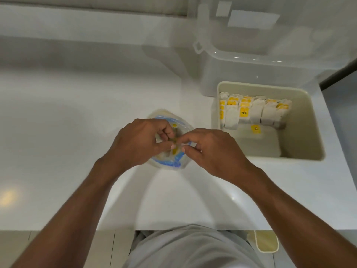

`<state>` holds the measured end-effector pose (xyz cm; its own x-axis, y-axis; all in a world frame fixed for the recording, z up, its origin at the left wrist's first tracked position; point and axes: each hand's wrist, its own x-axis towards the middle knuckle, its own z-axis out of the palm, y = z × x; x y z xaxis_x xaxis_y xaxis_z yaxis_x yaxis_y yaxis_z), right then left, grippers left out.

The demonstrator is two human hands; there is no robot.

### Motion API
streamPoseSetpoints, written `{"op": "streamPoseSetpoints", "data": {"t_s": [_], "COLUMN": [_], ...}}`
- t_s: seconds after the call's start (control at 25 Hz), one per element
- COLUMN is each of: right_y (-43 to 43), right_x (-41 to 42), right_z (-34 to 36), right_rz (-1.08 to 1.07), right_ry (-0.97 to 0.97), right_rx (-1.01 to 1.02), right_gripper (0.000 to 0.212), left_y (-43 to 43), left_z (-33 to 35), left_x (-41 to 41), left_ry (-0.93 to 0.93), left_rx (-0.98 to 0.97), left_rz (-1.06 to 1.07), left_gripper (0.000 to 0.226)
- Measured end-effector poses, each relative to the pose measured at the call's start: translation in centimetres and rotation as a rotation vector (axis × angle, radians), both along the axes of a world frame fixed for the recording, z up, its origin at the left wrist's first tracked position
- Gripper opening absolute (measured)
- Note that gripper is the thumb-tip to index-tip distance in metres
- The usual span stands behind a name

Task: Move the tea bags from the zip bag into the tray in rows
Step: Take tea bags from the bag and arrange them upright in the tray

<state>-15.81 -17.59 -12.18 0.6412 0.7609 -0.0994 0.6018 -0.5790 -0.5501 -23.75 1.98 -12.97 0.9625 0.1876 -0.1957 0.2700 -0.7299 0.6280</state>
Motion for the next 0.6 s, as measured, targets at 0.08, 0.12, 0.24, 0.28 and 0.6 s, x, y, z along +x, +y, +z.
{"op": "streamPoseSetpoints", "data": {"t_s": [0.08, 0.12, 0.24, 0.28, 0.6], "right_y": [0.8, 1.2, 1.9, 2.0, 3.6], "right_x": [-0.7, -1.1, -2.3, -2.7, -3.8], "right_z": [-0.4, -0.7, -2.1, -2.7, -3.1], "right_rz": [-0.006, -0.023, -0.134, -0.167, -0.297], "right_ry": [-0.038, -0.058, -0.186, -0.257, -0.24], "right_rx": [-0.077, -0.132, -0.292, -0.336, -0.339], "right_gripper": [0.025, 0.026, 0.029, 0.031, 0.036], "left_y": [0.4, 0.6, 0.8, 0.9, 2.2], "left_z": [-0.6, -0.9, -2.0, -2.4, -4.1], "left_x": [-0.7, -1.1, -2.1, -2.5, -4.4], "left_ry": [0.016, 0.025, 0.055, 0.054, -0.085], "left_rx": [0.042, 0.066, 0.129, 0.148, 0.187], "left_rz": [-0.017, -0.034, -0.078, -0.079, 0.011], "left_gripper": [0.017, 0.018, 0.022, 0.026, 0.046]}}
